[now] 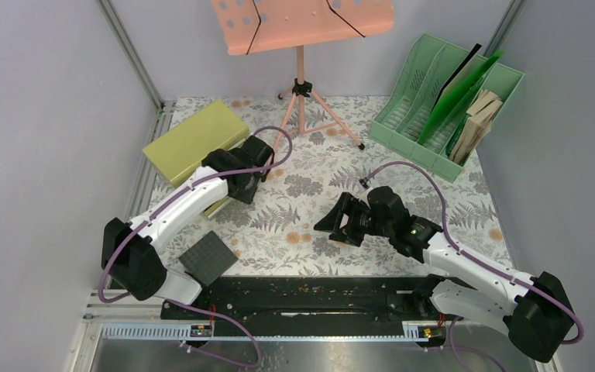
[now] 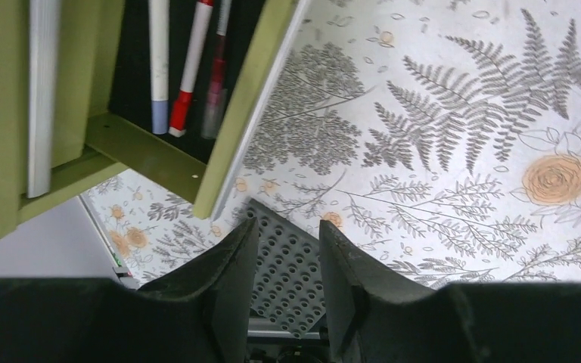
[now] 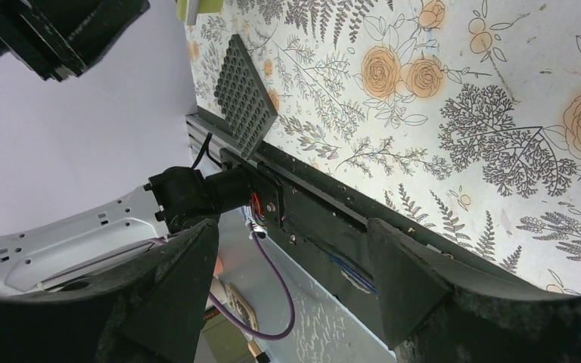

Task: Organize the desk
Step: Place the stationery in the drawer.

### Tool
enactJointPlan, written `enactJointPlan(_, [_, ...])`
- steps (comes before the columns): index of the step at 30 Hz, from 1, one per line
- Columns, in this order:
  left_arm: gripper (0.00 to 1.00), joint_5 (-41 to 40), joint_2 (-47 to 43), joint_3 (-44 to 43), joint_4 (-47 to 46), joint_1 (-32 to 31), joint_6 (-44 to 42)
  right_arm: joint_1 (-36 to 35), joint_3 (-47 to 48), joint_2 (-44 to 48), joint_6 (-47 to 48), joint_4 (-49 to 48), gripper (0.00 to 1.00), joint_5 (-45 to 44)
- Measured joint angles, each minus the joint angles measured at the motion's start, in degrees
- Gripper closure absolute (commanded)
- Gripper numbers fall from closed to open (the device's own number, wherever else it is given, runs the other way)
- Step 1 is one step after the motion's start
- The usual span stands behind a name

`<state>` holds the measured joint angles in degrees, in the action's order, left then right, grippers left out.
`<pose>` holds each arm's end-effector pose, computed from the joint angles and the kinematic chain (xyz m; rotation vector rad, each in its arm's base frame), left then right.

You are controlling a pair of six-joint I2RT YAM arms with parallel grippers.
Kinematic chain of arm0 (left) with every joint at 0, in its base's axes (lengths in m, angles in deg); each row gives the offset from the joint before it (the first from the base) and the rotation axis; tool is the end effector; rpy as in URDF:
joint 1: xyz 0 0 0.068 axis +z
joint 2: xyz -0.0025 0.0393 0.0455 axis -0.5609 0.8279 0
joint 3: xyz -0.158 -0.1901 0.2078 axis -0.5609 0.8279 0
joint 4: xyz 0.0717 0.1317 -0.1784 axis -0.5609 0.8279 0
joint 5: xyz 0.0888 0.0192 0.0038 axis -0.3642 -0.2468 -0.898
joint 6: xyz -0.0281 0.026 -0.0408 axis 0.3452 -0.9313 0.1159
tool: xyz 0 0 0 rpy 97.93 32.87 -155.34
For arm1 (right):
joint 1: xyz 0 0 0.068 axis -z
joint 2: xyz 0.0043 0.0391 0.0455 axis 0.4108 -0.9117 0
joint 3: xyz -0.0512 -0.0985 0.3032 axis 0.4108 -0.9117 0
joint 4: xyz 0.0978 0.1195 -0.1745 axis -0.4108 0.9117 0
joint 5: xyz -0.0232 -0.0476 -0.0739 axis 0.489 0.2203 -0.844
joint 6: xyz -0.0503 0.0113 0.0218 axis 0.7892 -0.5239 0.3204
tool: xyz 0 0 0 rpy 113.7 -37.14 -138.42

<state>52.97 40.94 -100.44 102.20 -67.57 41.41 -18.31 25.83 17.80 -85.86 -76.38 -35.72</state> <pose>0.2064 -0.1191 0.3479 0.4486 2.6103 0.2901 0.1122 0.1189 0.2934 0.1890 2.3551 1.3528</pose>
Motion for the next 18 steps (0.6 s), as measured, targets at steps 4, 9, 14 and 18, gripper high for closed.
enactJointPlan(4, [0.65,0.3,1.6,1.0,-0.3,-2.8,0.7,0.0,-0.4,0.0,0.0,0.0,0.21,0.0])
enactJointPlan(9, [0.66,-1.3,6.4,1.2,-1.2,-4.9,0.8,0.0,-1.6,0.0,-0.3,0.0,0.21,0.0])
enactJointPlan(14, [0.66,-5.1,12.0,1.2,-2.2,-5.3,0.7,0.0,-2.2,0.1,-0.4,0.0,0.21,0.0])
enactJointPlan(18, [0.66,-9.1,16.0,1.2,-2.9,-5.3,0.4,0.0,-2.3,0.1,-0.4,0.0,0.21,0.0])
